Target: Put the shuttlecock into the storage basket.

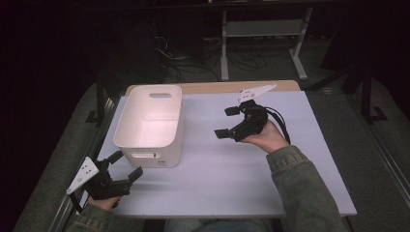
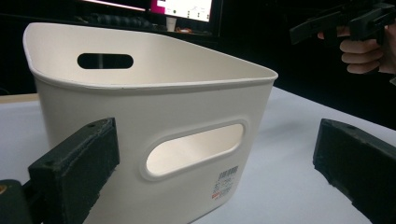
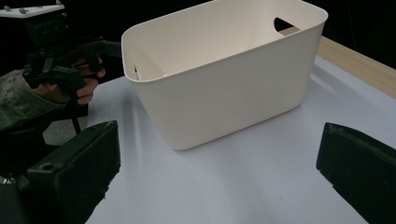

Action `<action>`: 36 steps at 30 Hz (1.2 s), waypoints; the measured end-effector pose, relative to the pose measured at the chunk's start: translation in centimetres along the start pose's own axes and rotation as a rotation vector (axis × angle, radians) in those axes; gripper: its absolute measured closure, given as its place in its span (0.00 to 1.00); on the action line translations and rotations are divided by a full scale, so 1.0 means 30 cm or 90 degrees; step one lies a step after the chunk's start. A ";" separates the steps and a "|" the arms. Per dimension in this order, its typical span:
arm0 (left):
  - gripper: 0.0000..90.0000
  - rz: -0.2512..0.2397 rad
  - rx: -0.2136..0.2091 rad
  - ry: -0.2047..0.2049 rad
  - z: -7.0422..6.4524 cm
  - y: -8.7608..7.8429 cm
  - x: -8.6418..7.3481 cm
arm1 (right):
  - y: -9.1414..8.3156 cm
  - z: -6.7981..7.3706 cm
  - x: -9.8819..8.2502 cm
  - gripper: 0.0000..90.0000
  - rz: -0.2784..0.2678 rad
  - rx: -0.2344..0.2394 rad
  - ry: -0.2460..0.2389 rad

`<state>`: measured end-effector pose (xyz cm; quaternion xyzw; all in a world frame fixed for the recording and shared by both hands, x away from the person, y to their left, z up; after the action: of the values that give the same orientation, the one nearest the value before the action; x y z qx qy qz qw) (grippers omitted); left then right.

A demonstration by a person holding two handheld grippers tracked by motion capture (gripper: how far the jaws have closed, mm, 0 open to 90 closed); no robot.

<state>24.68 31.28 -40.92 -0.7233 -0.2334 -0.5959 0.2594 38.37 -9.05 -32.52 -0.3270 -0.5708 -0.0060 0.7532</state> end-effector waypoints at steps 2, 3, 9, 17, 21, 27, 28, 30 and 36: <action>0.00 0.000 0.000 0.001 0.000 0.000 0.000 | -0.006 -0.004 -0.011 0.00 -0.003 -0.001 0.005; 0.00 0.000 0.000 0.000 0.000 0.000 0.000 | -0.009 -0.006 -0.016 0.00 -0.003 -0.002 0.008; 0.00 -0.001 0.001 -0.001 0.000 0.000 0.000 | -0.033 -0.021 -0.045 0.00 -0.009 -0.014 0.016; 0.00 0.000 0.001 0.000 0.000 0.000 0.000 | -0.061 -0.035 -0.085 0.00 -0.012 -0.023 0.028; 0.00 0.001 0.001 0.001 0.000 0.000 0.000 | -0.071 -0.040 -0.104 0.00 -0.010 -0.027 0.032; 0.00 0.000 0.001 0.001 0.000 0.000 0.001 | -0.084 -0.044 -0.131 0.00 -0.018 -0.031 0.041; 0.00 0.001 0.001 0.001 0.000 0.000 0.001 | -0.086 -0.043 -0.136 0.00 -0.016 -0.030 0.044; 0.00 0.001 0.001 0.001 0.000 0.000 0.000 | -0.090 -0.042 -0.146 0.00 -0.018 -0.031 0.044; 0.00 0.001 0.001 0.003 0.000 0.000 0.001 | -0.108 -0.050 -0.179 0.00 -0.024 -0.036 0.057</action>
<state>24.69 31.27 -40.90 -0.7217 -0.2328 -0.5972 0.2613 36.54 -14.29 -35.79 -0.3370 -0.5420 -0.0511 0.7681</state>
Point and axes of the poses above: each handheld gripper's, and its own axes: y roughly forward along the jaws, x roughly out of its top, z roughly to its left, the point moved 2 cm from there along y, roughly forward along the jaws, and after that the axes turned 10 degrees about -x, right-handed, at the moved point
